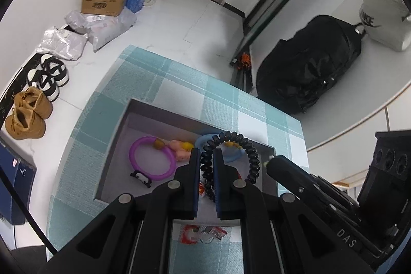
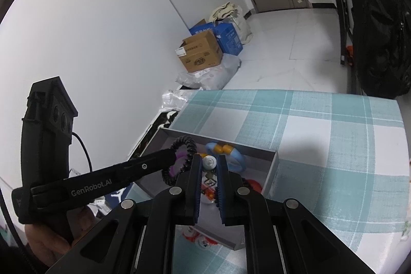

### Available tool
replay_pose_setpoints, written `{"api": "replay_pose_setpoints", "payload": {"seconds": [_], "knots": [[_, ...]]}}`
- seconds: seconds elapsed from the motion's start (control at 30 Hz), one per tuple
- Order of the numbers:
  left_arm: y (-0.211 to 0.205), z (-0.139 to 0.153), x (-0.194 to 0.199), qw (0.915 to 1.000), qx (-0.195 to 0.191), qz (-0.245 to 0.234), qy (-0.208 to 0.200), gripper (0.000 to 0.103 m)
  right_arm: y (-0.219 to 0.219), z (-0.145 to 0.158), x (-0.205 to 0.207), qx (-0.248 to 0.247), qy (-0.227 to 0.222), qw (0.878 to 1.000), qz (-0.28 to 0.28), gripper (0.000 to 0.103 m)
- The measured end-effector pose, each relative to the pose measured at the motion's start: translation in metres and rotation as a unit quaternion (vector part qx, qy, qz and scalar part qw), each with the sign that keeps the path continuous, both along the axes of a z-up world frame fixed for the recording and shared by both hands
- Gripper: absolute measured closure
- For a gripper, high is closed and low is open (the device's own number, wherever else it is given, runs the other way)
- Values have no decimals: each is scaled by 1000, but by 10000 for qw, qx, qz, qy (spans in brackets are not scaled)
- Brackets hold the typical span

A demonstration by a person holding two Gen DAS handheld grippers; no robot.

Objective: Organize jewelry
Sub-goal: 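Open the left gripper to release the bracelet in the box, then move both grippers toward the red rings with clear gems on the table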

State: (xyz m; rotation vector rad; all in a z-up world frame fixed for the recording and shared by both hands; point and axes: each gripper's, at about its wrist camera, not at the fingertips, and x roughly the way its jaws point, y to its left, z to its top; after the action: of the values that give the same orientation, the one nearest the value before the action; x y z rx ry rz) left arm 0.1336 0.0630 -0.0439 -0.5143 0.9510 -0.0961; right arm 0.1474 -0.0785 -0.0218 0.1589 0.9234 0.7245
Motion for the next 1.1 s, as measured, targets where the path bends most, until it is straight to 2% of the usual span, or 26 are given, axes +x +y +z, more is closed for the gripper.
{"api": "replay_pose_setpoints", "payload": {"seconds": [0.1,0.17,0.2,0.3,0.37,0.4,0.47,0.6,0.67,0.8,0.93,1.1], "knots": [[-2,0,1,9999,37,-118,1,97,2,-2,3,-43,39,10000,-30,90],[1,1,2,9999,-1,-120,24,91,2,-4,4,-169,57,9998,-67,87],[2,1,1,9999,-20,-106,20,84,0,-5,4,-189,97,9997,-80,87],[3,2,-3,9999,-97,-104,-70,76,-5,-6,4,-146,201,9996,-100,86],[1,3,-4,9999,-25,-145,-73,70,-8,-2,1,-192,88,9997,-140,75],[0,4,-6,9998,64,-164,-67,69,-11,0,-1,-177,21,9997,-183,72],[-2,6,-10,9996,200,-208,-82,69,-15,3,-3,-121,-22,9997,-228,58],[-8,11,-19,9980,563,-251,-132,68,-20,9,-11,-170,-177,9994,-243,49],[-10,12,-22,9962,835,-232,-115,68,-22,11,-16,-216,-264,9991,-262,39],[-9,14,-31,9956,892,-247,-143,67,-23,14,-25,-256,-375,9987,-238,35],[-10,17,-41,9945,995,-203,-245,54,-22,17,-34,-421,-573,9973,-197,27],[-13,18,-50,9944,967,-270,-315,53,-22,16,-45,-600,-708,9955,-172,27]]}}
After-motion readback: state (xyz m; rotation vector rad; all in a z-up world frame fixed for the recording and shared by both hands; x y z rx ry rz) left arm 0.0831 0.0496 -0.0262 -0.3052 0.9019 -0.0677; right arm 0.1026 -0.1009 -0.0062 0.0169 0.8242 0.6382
